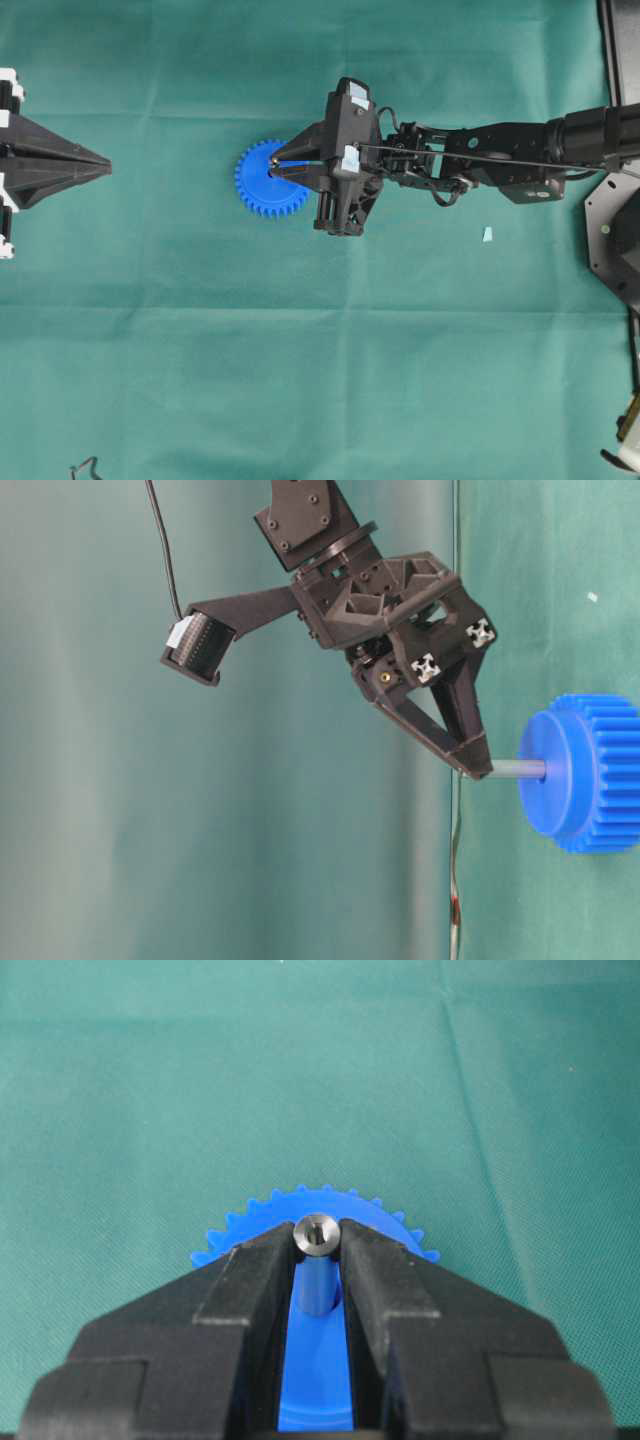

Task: Insert the shaft into the center hole of the gear.
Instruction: 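Align the shaft tip with the gear hole using the right gripper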

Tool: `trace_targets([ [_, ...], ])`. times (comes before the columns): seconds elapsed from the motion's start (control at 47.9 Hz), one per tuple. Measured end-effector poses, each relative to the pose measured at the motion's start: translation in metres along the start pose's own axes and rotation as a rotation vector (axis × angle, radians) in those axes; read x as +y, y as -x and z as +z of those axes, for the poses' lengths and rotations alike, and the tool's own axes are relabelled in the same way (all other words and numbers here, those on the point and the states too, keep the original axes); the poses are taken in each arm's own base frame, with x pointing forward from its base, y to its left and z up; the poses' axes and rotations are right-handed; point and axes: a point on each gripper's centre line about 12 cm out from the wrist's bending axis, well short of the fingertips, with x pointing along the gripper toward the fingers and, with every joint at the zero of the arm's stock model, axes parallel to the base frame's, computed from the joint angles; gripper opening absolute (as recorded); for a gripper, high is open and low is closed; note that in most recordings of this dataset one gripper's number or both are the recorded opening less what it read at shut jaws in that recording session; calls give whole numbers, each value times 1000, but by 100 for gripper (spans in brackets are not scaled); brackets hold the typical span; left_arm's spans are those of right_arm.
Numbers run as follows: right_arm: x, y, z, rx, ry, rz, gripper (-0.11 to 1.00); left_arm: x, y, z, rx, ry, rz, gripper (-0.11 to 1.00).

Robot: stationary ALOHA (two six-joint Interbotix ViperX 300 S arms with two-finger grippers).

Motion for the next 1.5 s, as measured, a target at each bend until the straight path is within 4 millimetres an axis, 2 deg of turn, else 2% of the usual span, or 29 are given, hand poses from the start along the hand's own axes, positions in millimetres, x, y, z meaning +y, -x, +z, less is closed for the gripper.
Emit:
trace_targets([
  [0.376,1,0,6,-46,2,1,16,0,0,0,2,-1,0,0],
  [0.835,0,-13,4,-19,-1,-2,16,0,0,0,2,2,0,0],
  [1.127,-5,-4,0,-29,-6,-13,16,0,0,-2,15,5,0,0],
  [1.502,-5,-4,-2,-15,-10,-14,16,0,0,-2,17,6,1,0],
])
